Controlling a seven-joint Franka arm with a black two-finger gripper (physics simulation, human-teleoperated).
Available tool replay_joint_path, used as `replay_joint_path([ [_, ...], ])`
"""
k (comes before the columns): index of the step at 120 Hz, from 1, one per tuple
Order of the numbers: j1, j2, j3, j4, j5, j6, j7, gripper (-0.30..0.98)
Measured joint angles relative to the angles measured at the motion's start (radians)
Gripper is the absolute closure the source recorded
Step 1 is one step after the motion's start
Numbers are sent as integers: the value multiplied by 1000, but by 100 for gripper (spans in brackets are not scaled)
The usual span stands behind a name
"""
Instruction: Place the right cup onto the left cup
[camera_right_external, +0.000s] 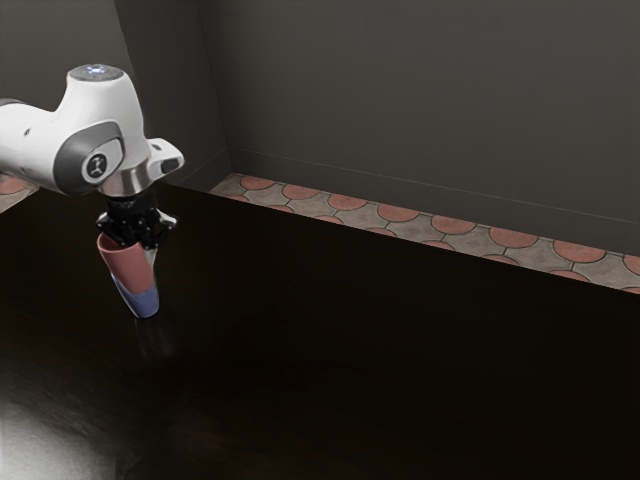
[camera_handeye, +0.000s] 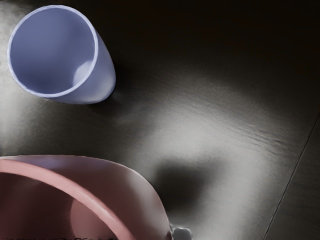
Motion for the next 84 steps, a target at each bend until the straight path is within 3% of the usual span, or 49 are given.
replay_joint_path([
  [29, -5, 118, 69, 151, 34, -21, 96, 78],
  [84, 5, 305, 141, 326, 37, -16, 273, 78],
])
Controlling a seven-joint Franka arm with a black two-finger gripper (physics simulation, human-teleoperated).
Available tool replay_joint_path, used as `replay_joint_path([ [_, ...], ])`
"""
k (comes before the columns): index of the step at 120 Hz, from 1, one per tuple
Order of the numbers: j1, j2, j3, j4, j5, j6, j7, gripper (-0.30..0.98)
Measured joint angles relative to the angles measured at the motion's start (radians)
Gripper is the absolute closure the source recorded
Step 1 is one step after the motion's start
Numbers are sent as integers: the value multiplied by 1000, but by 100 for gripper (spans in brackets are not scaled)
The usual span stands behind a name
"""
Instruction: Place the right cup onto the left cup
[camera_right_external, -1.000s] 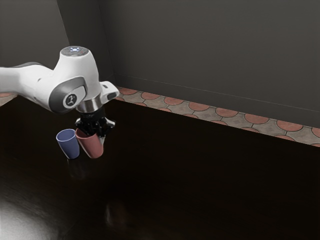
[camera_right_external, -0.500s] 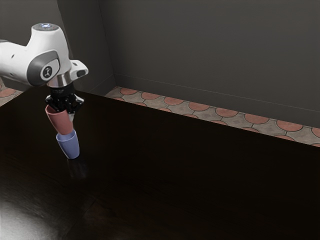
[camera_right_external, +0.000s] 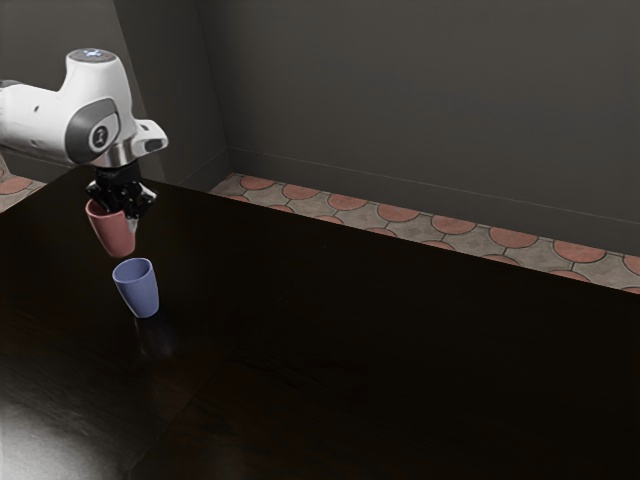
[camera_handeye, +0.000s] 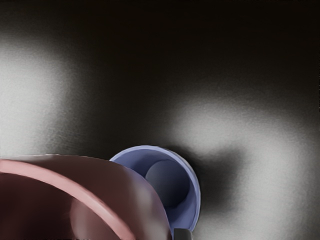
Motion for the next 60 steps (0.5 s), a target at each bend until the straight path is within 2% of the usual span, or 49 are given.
replay_joint_path([
  [31, -2, 41, 0, 11, -10, 4, 64, 78],
  [60, -4, 18, 0, -38, -12, 14, 92, 78],
])
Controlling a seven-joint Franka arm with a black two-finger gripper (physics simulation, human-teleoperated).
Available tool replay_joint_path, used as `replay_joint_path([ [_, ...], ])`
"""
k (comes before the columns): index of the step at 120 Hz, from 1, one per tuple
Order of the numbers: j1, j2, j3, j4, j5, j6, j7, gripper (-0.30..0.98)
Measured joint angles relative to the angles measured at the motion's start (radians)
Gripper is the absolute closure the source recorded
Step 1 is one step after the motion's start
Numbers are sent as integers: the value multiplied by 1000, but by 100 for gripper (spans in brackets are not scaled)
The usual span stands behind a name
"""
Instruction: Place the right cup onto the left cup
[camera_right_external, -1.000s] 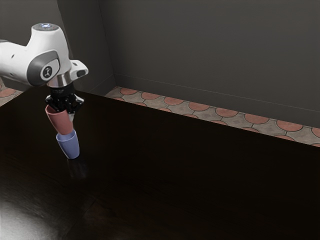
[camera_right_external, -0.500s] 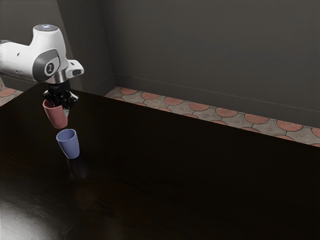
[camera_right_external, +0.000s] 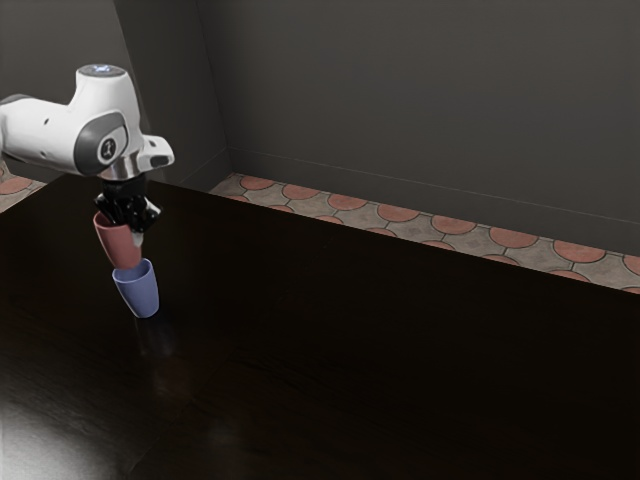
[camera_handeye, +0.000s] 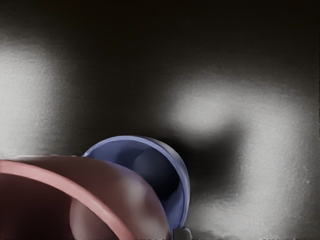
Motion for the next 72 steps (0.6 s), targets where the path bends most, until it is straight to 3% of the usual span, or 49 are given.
replay_joint_path([
  [72, 2, 40, 0, -13, 0, 53, 28, 78],
])
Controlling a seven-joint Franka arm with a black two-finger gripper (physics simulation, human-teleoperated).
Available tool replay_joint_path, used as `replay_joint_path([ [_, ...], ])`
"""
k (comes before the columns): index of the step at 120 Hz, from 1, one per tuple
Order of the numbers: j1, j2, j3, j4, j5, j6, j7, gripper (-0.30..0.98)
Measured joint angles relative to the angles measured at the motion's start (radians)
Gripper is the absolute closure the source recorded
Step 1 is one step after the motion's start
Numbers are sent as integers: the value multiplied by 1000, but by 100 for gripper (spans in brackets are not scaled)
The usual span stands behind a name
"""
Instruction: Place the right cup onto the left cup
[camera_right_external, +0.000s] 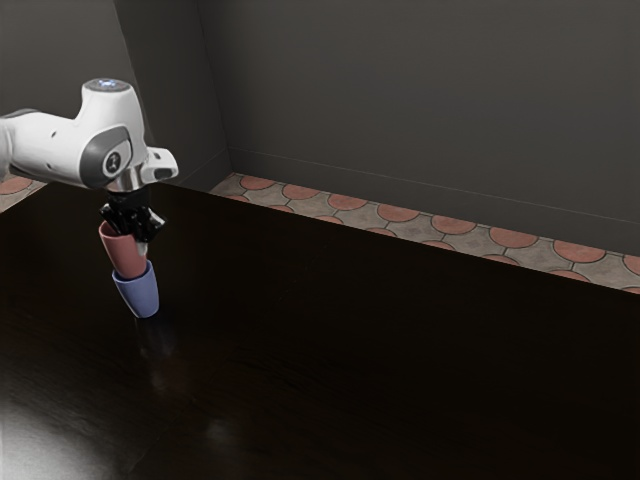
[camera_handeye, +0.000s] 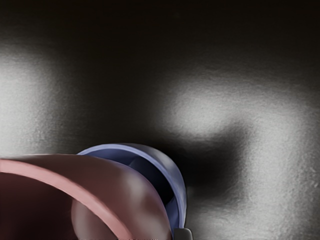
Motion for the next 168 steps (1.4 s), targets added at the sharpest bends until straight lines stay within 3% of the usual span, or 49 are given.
replay_joint_path([
  [31, 0, 16, 0, 0, -2, 13, 7, 75],
  [62, 0, 26, 0, 0, -11, 18, 24, 31],
  [89, -1, 18, 0, 0, -12, 19, 35, 12],
  [126, -4, -133, -33, -1, -14, -33, 41, 3],
  [150, 0, -261, -126, 7, -17, -147, 23, 1],
  [168, 0, -276, -209, 128, -51, -300, 5, 1],
])
